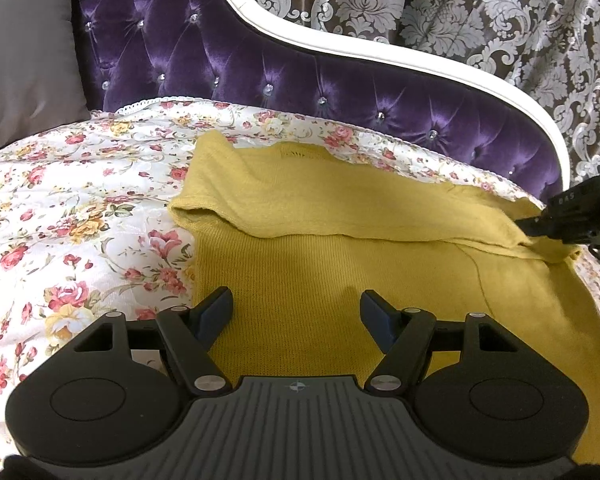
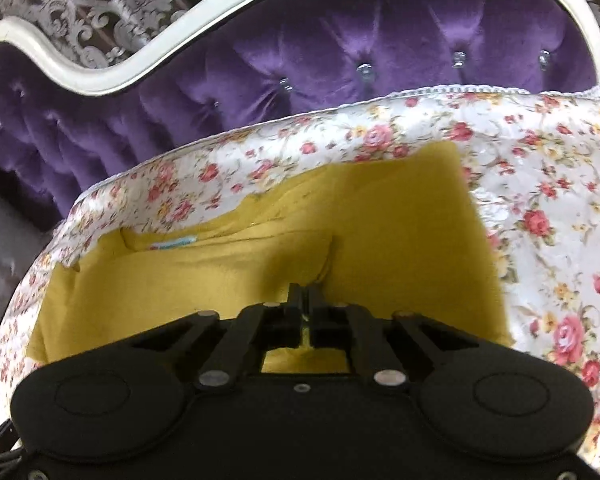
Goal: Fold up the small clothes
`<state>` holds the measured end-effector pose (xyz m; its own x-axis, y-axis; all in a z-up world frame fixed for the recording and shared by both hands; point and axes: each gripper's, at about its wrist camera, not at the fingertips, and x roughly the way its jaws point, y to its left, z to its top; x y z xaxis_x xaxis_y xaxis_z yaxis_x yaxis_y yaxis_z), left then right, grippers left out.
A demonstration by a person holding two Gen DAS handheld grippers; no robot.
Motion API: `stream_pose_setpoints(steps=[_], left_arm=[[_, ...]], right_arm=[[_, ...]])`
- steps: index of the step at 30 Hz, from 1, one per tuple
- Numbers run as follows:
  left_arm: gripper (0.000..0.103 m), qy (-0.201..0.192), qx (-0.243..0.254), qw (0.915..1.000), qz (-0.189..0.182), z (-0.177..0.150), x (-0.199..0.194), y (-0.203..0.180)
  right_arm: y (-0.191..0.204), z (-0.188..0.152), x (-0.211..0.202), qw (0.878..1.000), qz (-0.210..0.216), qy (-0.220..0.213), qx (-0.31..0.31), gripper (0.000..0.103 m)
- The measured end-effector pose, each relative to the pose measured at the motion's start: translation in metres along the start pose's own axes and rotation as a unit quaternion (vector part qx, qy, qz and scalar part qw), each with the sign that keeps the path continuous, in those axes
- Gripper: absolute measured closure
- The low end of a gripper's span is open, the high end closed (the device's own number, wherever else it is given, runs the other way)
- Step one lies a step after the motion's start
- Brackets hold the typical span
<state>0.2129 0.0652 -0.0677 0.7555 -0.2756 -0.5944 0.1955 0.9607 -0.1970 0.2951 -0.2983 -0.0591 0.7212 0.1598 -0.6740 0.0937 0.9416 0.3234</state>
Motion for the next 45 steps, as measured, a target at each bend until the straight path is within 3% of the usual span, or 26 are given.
stream_pose_setpoints(steps=[7,10,15,17,20,22,24,27,31,33,37,41,45], left_arm=[[0.034,0.0,0.004,1.0,0.002,0.0,0.001,0.0],[0.033,0.001,0.008,1.0,0.004,0.0,0.001,0.0],[0.033,0.003,0.012,0.9999,0.006,0.0,0.002,-0.001],[0.033,0.007,0.016,0.9998,0.005,0.002,0.001,-0.002],[0.033,0.033,0.025,0.999,0.012,0.013,-0.001,-0.002],[0.033,0.036,0.011,0.9991,0.019,0.025,-0.004,0.001],[0.033,0.021,-0.007,0.9995,0.023,0.038,-0.004,0.005],[0.033,0.015,0.004,0.9985,0.052,0.053,0.009,0.004],[0.033,0.062,0.014,0.9944,0.085,0.054,0.041,0.01],[0.033,0.05,0.029,0.9939,0.094,0.049,0.043,0.012],[0.03,0.051,0.071,0.9905,0.107,0.046,0.046,0.005],[0.032,0.089,0.058,0.9904,0.089,0.052,0.033,0.008],[0.032,0.095,0.05,0.992,0.067,0.038,-0.002,0.006]], right_arm=[[0.007,0.014,-0.044,0.995,-0.023,-0.09,-0.041,0.095],[-0.007,0.02,-0.042,0.994,-0.051,-0.088,-0.032,0.095],[-0.024,0.016,-0.017,0.996,-0.069,-0.043,-0.036,0.093],[-0.025,0.014,-0.01,0.995,-0.084,-0.03,-0.045,0.088],[-0.026,0.008,-0.022,0.993,-0.102,-0.057,-0.037,0.081],[-0.026,0.007,-0.035,0.992,-0.093,-0.082,-0.024,0.056],[-0.022,0.005,-0.038,0.992,-0.089,-0.089,-0.032,0.044],[-0.016,0.002,-0.028,0.991,-0.102,-0.072,-0.052,0.044],[-0.018,-0.007,-0.014,0.987,-0.131,-0.06,-0.074,0.044],[-0.017,-0.012,-0.014,0.983,-0.144,-0.064,-0.091,0.044],[-0.017,-0.012,-0.017,0.982,-0.14,-0.062,-0.106,0.044],[-0.021,-0.013,-0.05,0.987,-0.111,-0.084,-0.08,0.043],[-0.029,-0.033,-0.097,0.991,-0.071,-0.099,-0.057,0.042]])
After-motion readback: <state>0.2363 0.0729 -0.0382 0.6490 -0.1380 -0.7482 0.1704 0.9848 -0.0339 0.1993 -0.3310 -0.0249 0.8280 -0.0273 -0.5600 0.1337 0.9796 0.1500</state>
